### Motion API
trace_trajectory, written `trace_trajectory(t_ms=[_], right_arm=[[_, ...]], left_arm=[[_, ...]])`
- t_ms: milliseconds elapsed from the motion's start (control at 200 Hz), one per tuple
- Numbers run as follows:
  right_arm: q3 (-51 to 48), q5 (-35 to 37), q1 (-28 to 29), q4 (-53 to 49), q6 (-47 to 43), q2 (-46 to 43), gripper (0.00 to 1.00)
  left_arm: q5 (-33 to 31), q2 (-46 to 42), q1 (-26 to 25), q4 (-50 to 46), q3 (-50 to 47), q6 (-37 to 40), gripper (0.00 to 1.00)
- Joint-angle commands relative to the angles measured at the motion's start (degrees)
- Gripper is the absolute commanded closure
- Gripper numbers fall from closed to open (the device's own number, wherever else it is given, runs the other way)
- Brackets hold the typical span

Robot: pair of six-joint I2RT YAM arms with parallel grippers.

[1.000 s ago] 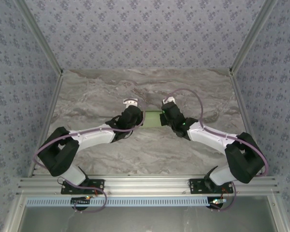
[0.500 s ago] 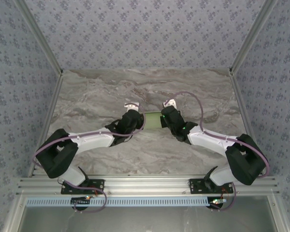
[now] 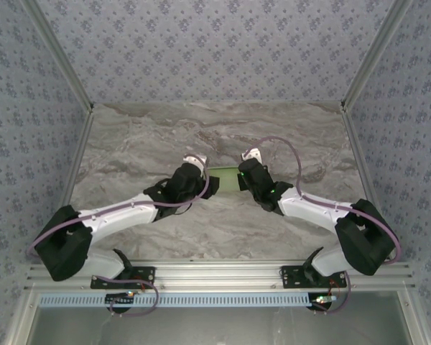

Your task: Fold the paper box

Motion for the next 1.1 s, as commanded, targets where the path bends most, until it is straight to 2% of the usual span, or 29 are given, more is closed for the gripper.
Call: trace_trajectory(t_ms=[0,145,435,864,1094], right_arm=[[-0.53,-0.14,0.77,-7.03,0.78,1.4,0.93],[-0.42,-0.11,0.78,-7.13,0.51,1.39,0.93],[0.44,-0.05,0.78,-7.58,0.12,1.46,0.93],[0.42,0.3,0.87,-7.53,0.59,1.88,0.93],[0.41,0.57,0.89,-8.82,1.04,1.52,0.85]], left_arm=[[6.42,-2.56,3.41,-1.63,0.58,-2.3,0.38],[15.68,-1.41,8.77,-0.68,2.68,-7.2,0.36],[26.06,5.87,16.47,2.32,5.85,-14.51,0.36],[29.77,11.44,16.15,5.65,2.9,-17.53,0.43],[28.81,13.35,15.08,9.22,-2.0,-19.95,0.49]])
